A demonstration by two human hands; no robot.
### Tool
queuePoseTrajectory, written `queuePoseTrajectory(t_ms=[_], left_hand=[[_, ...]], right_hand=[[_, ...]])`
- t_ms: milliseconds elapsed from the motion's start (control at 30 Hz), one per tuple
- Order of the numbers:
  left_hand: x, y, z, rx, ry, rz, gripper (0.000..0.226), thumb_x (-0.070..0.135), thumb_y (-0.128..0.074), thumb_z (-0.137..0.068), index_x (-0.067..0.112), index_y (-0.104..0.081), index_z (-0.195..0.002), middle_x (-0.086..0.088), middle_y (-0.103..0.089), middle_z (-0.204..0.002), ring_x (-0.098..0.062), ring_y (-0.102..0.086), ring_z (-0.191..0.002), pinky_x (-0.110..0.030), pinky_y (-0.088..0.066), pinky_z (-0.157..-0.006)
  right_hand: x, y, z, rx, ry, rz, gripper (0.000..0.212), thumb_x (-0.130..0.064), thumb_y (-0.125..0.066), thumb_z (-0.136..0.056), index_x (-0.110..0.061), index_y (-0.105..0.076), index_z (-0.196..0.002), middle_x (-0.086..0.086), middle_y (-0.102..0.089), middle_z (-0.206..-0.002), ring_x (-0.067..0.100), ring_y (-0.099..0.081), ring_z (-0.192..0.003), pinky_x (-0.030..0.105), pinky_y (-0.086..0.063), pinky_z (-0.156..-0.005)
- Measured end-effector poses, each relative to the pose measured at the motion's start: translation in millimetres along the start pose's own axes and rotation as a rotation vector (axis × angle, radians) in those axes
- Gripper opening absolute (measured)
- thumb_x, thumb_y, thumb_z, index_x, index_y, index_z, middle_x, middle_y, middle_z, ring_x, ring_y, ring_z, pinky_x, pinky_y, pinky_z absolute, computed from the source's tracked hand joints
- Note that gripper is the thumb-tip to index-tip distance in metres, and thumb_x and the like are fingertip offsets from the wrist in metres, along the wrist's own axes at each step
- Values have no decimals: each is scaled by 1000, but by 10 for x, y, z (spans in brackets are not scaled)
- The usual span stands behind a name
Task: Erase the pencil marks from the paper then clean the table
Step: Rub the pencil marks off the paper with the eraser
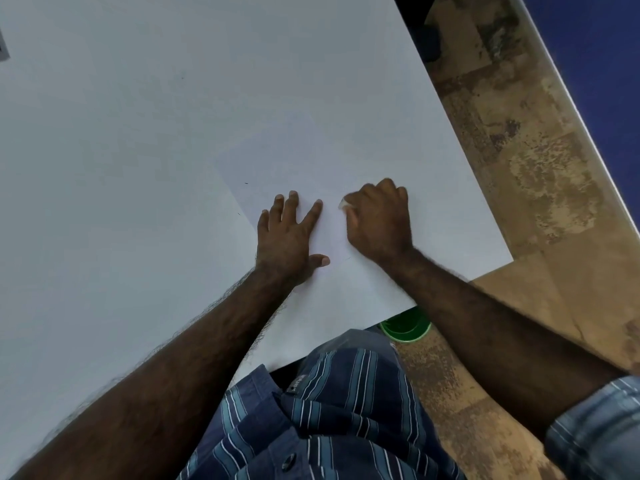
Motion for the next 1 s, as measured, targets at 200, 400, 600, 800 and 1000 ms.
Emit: queuePoseTrajectory(t_ms=[200, 400, 600, 800, 1000], left_hand=[[-15, -23, -8, 6, 4, 1, 112, 70, -67, -84, 34, 0, -164, -13, 7, -172, -37, 6, -158, -53, -6, -128], [-10, -22, -12, -3, -1, -20, 111, 70, -67, -85, 32, 2, -164, -13, 7, -171, -38, 5, -158, -53, -6, -127], [-3, -26, -3, -7, -2, -6, 112, 69, -67, -85, 31, 2, -165, -13, 7, -172, -37, 6, -158, -53, -5, -127], [-20, -49, -18, -2, 2, -12, 114, 72, -65, -84, 29, 4, -164, -13, 7, -172, -37, 6, -158, -53, -6, -128], [-14, -9, -1, 3, 5, -18, 113, 69, -67, -85, 29, 4, -165, -12, 7, -172, -36, 6, -158, -52, -5, -127]], right_hand=[[-413, 20, 344, -65, 102, -80, 22, -26, -57, -101, -18, -78, -102, 1, -71, -92, 28, -59, -92, 43, -40, -80], [-191, -20, 105, 7, 54, 8, 18, -26, -59, -98, -20, -76, -98, 1, -69, -90, 31, -58, -91, 44, -38, -79], [-177, 34, 28, 9, -59, -24, 19, -25, -59, -99, -19, -77, -99, 1, -72, -92, 29, -59, -93, 44, -41, -80], [-381, -4, 274, -57, 95, -25, 20, -27, -61, -99, -18, -78, -103, 2, -73, -93, 29, -60, -91, 43, -40, -80], [73, 26, -185, 52, -149, 30, 15, -23, -60, -92, -20, -75, -91, -1, -69, -85, 30, -57, -88, 43, -40, -75]])
Point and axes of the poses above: each hand's wrist, its own z-axis away from the middle knuckle, its own y-axis out of the back of the hand, x = y × z, the point moved 8 cm from there along -z, towards the middle knuckle
